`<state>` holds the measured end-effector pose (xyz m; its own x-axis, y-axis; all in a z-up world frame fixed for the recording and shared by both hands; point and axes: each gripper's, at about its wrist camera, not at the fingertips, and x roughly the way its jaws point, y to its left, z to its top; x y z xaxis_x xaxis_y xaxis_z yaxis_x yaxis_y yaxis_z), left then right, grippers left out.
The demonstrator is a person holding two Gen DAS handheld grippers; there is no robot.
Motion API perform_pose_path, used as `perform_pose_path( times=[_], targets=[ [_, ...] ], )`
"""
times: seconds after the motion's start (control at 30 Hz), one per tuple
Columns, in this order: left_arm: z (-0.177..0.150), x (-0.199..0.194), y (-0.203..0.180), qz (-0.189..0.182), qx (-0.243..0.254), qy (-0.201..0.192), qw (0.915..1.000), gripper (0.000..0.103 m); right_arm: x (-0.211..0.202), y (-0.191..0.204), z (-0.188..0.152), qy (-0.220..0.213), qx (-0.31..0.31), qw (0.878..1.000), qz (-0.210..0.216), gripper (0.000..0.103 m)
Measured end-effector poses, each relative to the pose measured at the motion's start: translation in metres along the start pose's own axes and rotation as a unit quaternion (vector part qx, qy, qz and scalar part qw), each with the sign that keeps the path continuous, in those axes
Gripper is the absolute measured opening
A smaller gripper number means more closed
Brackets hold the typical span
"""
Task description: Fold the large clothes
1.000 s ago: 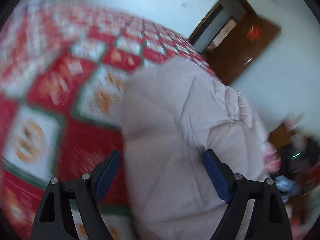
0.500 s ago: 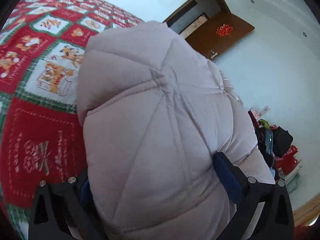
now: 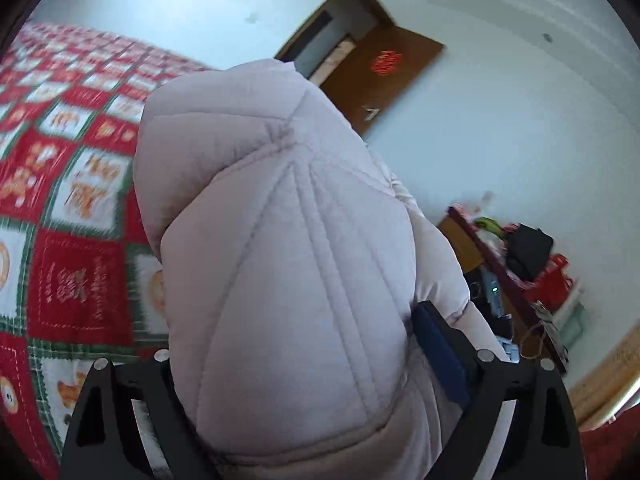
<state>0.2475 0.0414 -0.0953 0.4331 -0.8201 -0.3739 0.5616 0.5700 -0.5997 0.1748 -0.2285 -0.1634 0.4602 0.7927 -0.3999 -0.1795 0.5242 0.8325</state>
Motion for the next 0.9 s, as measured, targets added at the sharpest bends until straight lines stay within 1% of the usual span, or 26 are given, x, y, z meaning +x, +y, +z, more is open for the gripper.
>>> perform_pose_path(
  times=[0.07,0.13,0.17,0.2,0.27,0.33,0.37,0.4,0.43,0.47,0.5,0.57,0.6,0.63,0.7,0.73,0.77,0.8,0.87,0.9],
  targets=[
    [0.005,-0.003,-0.017,-0.020,0.015,-0.007,0.9997,0.091,-0.015,0.010,-0.002,-0.018,0.000,1.000,0.019,0.068],
    [0.009,-0.005,-0.033,-0.037,0.030,-0.014,0.9988,0.091,-0.035,0.021,-0.003,-0.041,-0.007,0.999,0.029,0.068],
    [0.013,-0.005,-0.046,-0.049,0.040,-0.017,0.9978,0.091,-0.050,0.029,-0.004,-0.057,-0.011,0.998,0.032,0.068],
    [0.018,-0.002,-0.056,-0.059,0.048,-0.018,0.9969,0.091,-0.057,0.033,-0.002,-0.068,-0.014,0.997,0.032,0.068],
    [0.025,0.004,-0.079,-0.085,0.065,-0.020,0.9940,0.091,-0.091,0.048,-0.001,-0.101,-0.031,0.994,0.025,0.067],
    [0.034,0.018,-0.107,-0.124,0.080,-0.017,0.9890,0.091,-0.126,0.063,-0.001,-0.134,-0.053,0.989,0.005,0.066],
    [0.037,0.028,-0.123,-0.142,0.085,-0.012,0.9862,0.091,-0.152,0.072,-0.001,-0.155,-0.064,0.986,-0.010,0.066],
    [0.041,0.039,-0.135,-0.155,0.088,-0.006,0.9840,0.091,-0.166,0.074,0.001,-0.168,-0.067,0.983,-0.022,0.066],
    [0.043,0.052,-0.148,-0.166,0.091,0.002,0.9818,0.091,-0.187,0.076,0.002,-0.185,-0.069,0.979,-0.043,0.066],
    [0.044,0.070,-0.163,-0.176,0.097,0.014,0.9795,0.091,-0.205,0.075,0.001,-0.199,-0.069,0.976,-0.064,0.066],
    [0.044,0.091,-0.177,-0.179,0.102,0.029,0.9780,0.091,-0.215,0.071,0.004,-0.211,-0.067,0.972,-0.085,0.065],
    [0.041,0.135,-0.197,-0.169,0.117,0.060,0.9767,0.092,-0.242,0.050,0.002,-0.233,-0.042,0.963,-0.130,0.065],
    [0.039,0.154,-0.202,-0.160,0.124,0.072,0.9767,0.092,-0.247,0.039,0.002,-0.238,-0.028,0.960,-0.142,0.065],
    [0.038,0.179,-0.205,-0.145,0.128,0.088,0.9771,0.092,-0.254,0.020,0.003,-0.246,-0.009,0.955,-0.163,0.064],
    [0.029,0.224,-0.204,-0.107,0.130,0.123,0.9779,0.092,-0.258,-0.009,0.005,-0.250,0.015,0.948,-0.194,0.063],
    [0.027,0.241,-0.200,-0.088,0.130,0.136,0.9783,0.092,-0.256,-0.030,0.007,-0.250,0.029,0.944,-0.211,0.062],
    [0.021,0.264,-0.193,-0.052,0.137,0.149,0.9779,0.092,-0.253,-0.047,0.011,-0.249,0.042,0.942,-0.222,0.061],
    [0.017,0.277,-0.190,-0.026,0.143,0.156,0.9770,0.092,-0.249,-0.059,0.014,-0.248,0.051,0.939,-0.231,0.061],
    [0.004,0.296,-0.180,0.028,0.162,0.166,0.9725,0.092,-0.236,-0.088,0.023,-0.245,0.062,0.931,-0.263,0.061],
    [0.002,0.302,-0.173,0.045,0.158,0.164,0.9728,0.095,-0.231,-0.097,0.027,-0.245,0.064,0.930,-0.267,0.061]
  ],
)
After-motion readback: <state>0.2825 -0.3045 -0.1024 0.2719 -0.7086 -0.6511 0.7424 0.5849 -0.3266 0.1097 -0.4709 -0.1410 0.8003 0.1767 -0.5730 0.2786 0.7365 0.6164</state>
